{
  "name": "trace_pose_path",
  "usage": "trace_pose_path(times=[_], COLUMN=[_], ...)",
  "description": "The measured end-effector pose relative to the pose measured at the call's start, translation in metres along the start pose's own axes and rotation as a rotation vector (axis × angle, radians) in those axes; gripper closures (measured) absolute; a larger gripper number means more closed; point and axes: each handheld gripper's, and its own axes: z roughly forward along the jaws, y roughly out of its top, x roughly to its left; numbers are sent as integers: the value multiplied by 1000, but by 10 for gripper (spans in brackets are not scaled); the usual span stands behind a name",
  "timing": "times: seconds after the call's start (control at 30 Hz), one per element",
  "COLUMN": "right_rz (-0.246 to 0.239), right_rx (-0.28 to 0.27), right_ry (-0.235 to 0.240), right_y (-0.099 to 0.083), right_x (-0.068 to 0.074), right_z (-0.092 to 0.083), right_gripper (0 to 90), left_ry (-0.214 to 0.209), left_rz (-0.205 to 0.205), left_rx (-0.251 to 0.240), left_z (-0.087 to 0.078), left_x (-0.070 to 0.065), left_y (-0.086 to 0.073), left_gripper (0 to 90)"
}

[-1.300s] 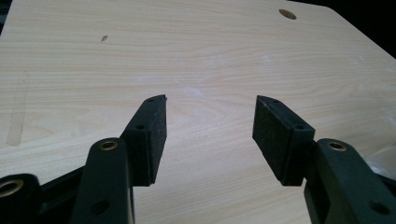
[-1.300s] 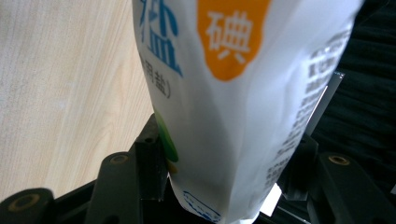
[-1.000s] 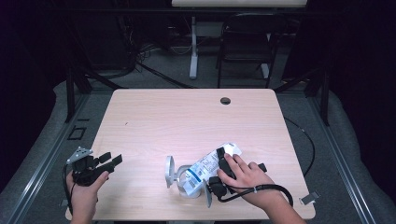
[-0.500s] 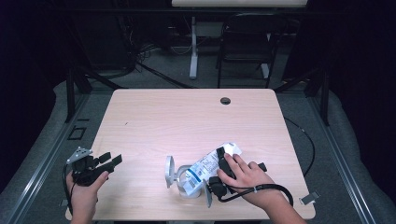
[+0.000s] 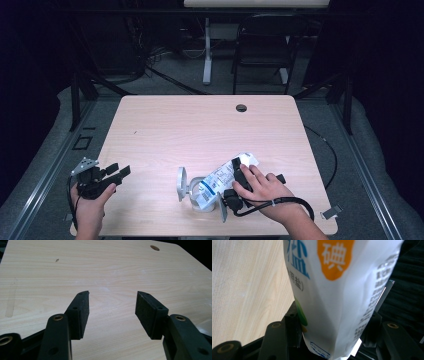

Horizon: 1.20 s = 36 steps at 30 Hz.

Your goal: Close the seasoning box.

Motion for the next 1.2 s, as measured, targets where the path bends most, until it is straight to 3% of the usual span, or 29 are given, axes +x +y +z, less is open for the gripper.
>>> trace_pose_path(times=[1.2], right_rz=[-13], right_rx=[-4], right_ry=[-2], right_y=[0], right_x=[-1], right_z=[0], right_gripper=[473], left_ry=[0], left_rz=[-4], left_rx=[1], left_z=[1], left_x=[1], left_y=[-1], left_gripper=[454])
